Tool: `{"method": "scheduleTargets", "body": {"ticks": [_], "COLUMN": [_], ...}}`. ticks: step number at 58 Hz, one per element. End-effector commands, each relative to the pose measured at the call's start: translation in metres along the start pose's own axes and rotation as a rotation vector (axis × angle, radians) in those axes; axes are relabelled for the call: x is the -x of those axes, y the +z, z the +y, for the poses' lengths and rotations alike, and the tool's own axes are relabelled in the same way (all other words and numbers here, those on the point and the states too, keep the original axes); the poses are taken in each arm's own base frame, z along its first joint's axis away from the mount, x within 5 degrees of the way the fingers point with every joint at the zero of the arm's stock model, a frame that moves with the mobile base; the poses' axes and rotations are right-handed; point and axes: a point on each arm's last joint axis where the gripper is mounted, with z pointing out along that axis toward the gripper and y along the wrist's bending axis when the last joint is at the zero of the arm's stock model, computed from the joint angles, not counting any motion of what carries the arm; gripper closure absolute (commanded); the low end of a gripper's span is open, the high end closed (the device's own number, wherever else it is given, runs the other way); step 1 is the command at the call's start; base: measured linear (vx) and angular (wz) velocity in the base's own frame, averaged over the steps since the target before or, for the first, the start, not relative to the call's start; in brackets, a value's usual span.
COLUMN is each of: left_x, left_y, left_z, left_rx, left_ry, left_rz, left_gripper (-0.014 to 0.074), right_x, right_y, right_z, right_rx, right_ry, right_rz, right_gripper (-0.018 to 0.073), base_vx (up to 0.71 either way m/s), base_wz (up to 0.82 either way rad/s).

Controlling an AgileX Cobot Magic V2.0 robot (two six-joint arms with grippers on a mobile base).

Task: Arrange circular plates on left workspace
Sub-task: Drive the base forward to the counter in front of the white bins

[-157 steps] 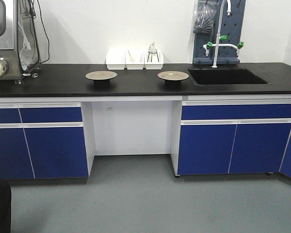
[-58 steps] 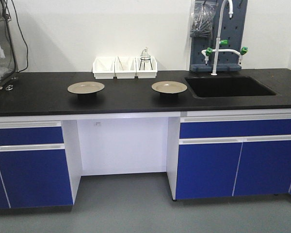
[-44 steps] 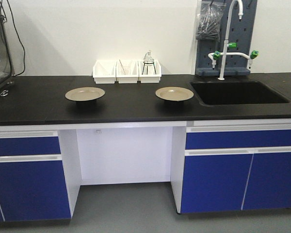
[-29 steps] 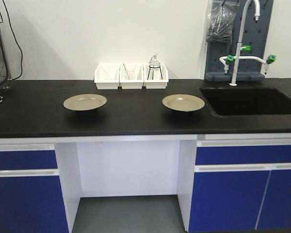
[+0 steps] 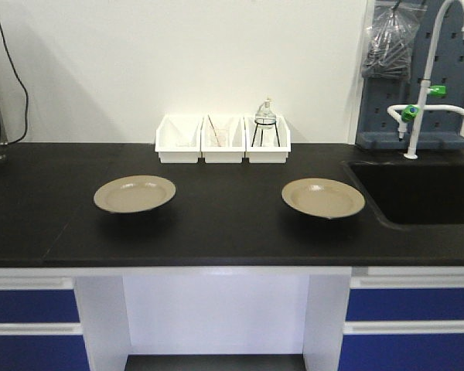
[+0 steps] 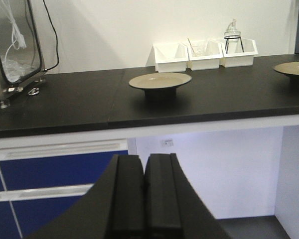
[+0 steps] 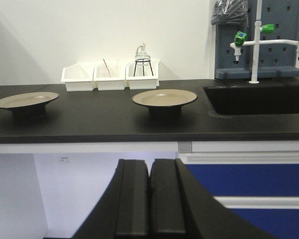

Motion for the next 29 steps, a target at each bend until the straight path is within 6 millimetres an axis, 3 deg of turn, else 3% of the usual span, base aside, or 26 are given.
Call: {"method": "scheduleTargets", "body": {"ticks": [1, 29], "left_x": [0.0043, 0.0043], "left_y": [-0.0008, -0.0008], "left_z": [0.0007, 0.0007], "left_rx": [0.008, 0.008], "left_ry": [-0.007, -0.007], "left_rz": [-0.086, -0.086], "left_gripper": [0.0594, 0.0594], "right_x": [0.0057, 0.0057], "right_y": [-0.0014, -0.0014], "right_z": [0.0000, 0.0000], "right_rx": [0.000, 0.000], "right_ry": [-0.014, -0.014], "right_rz": [-0.087, -0.087], "right_gripper": [0.0559, 0.0559], "base_vx": [0.47, 0.48], "base_wz": [0.03, 0.02]}}
